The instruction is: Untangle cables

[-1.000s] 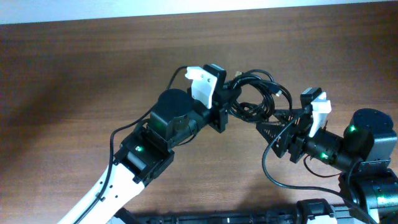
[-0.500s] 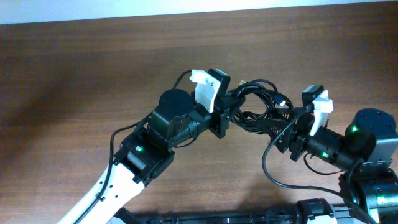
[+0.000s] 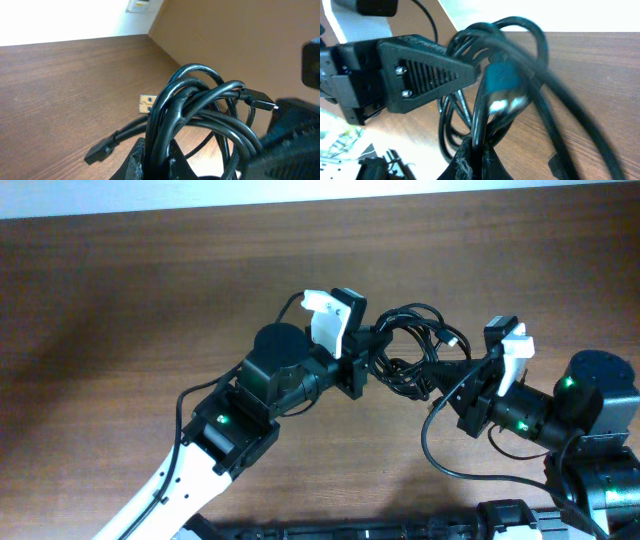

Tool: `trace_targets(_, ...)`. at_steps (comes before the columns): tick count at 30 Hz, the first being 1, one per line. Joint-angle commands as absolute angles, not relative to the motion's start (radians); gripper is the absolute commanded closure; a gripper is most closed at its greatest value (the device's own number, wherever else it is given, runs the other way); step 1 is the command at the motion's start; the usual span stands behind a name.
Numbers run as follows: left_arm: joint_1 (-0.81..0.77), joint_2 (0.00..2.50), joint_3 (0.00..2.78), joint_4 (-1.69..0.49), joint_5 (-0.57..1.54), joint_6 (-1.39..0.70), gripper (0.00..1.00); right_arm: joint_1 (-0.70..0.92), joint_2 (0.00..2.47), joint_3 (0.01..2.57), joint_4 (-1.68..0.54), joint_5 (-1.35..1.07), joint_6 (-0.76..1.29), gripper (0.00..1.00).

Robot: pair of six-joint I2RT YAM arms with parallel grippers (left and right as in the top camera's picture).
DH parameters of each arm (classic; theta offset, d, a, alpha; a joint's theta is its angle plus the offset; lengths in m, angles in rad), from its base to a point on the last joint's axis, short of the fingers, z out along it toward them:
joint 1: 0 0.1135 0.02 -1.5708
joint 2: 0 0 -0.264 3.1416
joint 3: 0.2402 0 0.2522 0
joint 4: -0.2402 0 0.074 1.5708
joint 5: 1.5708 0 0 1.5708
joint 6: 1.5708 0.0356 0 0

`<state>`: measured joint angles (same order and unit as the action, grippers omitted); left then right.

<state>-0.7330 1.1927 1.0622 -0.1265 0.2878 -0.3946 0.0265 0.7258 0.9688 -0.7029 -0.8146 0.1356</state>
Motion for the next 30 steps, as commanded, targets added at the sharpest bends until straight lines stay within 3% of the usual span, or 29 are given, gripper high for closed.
trace_targets(1,-0.739,1.174,1.074,-0.118,0.135,-0.522,1.00,0.032,0.726,0.976,-0.711,-0.914,0.135,0.96)
trace_targets(8,-0.737,1.174,1.074,-0.138,0.041,-0.627,1.00,0.032,0.726,0.976,-0.720,-0.936,0.134,0.96)
trace_targets(13,-0.737,1.174,1.074,-0.140,-0.148,-0.867,1.00,0.032,0.726,0.976,-0.752,-0.934,0.108,0.96)
trace_targets(22,-0.705,1.174,1.074,-0.140,-0.226,-0.882,1.00,0.032,0.726,0.976,-0.777,-0.874,0.109,0.96)
trace_targets(24,-0.696,1.172,1.074,-0.174,-0.226,-0.847,1.00,0.032,0.726,0.976,-0.787,-0.807,0.109,0.52)
trace_targets(25,-0.696,1.172,1.074,-0.178,-0.225,-0.797,1.00,0.032,0.726,0.976,-0.787,-0.780,0.110,0.39)
trace_targets(27,-0.698,1.173,1.074,-0.181,-0.225,-0.738,1.00,0.032,0.726,0.976,-0.787,-0.730,0.113,0.31)
trace_targets(30,-0.698,1.173,1.074,-0.181,-0.180,-0.646,1.00,0.032,0.726,0.976,-0.787,-0.670,0.121,0.28)
